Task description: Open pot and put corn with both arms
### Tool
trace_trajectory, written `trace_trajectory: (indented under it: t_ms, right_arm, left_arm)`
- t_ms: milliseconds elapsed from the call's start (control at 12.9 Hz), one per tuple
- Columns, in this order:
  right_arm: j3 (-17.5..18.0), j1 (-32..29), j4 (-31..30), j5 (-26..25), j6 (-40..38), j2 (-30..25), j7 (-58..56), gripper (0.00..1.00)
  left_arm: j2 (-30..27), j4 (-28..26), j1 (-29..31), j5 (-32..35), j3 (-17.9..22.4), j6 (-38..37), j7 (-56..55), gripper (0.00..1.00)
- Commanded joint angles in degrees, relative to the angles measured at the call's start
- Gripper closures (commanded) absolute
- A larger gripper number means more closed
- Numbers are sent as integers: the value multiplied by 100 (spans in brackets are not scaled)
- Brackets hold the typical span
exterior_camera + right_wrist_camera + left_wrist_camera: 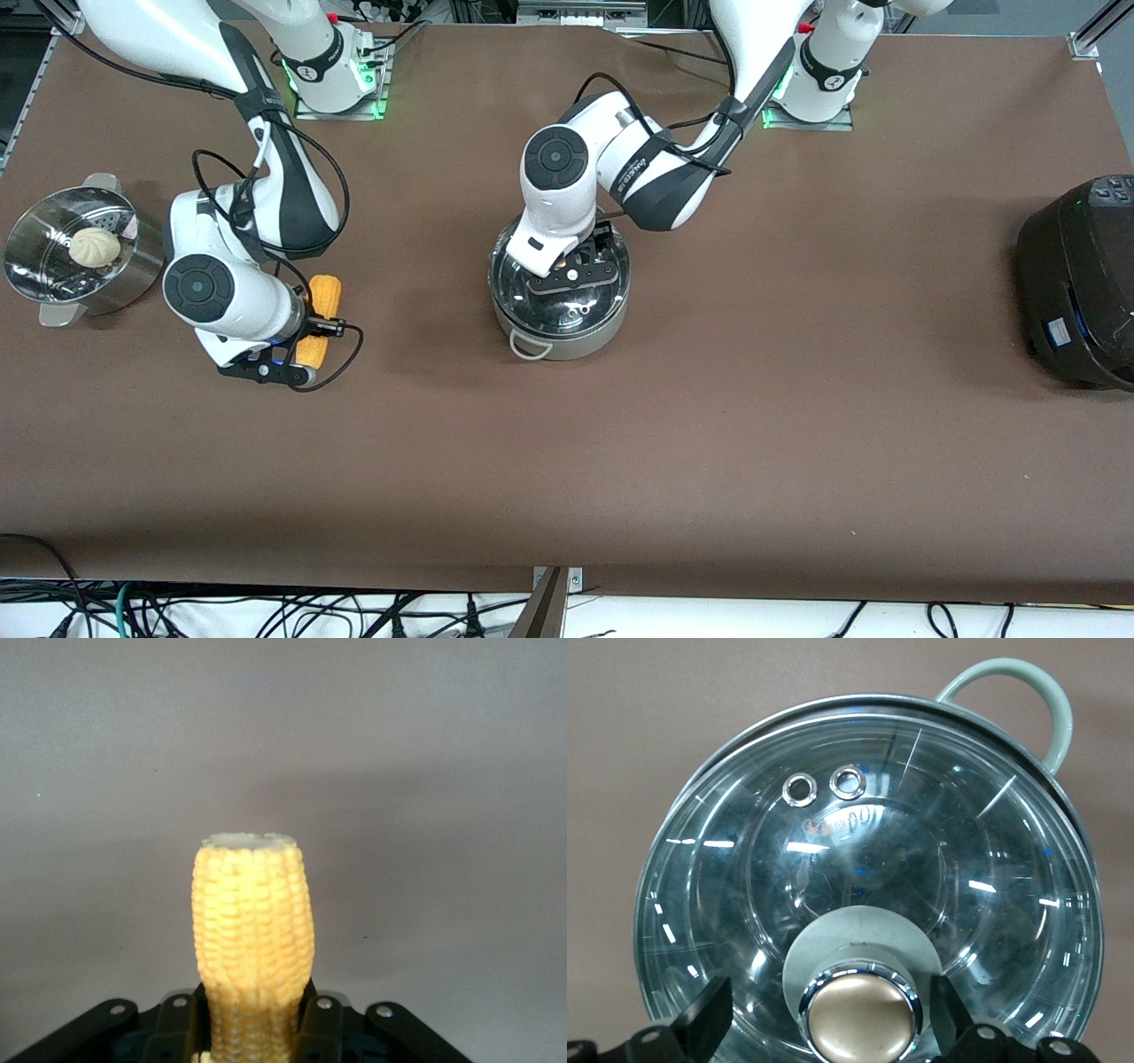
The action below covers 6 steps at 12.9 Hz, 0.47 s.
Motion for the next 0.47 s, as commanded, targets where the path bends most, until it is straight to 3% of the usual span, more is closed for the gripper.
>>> trace_trajectory:
  t_ms: [0, 155, 310, 388]
  right_arm:
    - [64, -2, 144, 21, -128, 53, -16, 100]
    - [73, -2, 162, 21, -128, 53, -7, 100]
    - [82, 6, 232, 21, -136, 44, -7, 100]
    - [82, 33, 258, 21, -136, 44, -7, 100]
  left_arm:
    - [-199, -165, 1, 76, -19, 66, 36, 4]
    - [-216, -157, 1, 76, -19, 66, 45, 15]
    - [-243, -157, 1, 85, -19, 57, 62, 49]
    - [-252, -148, 1, 76, -19, 57, 71, 57]
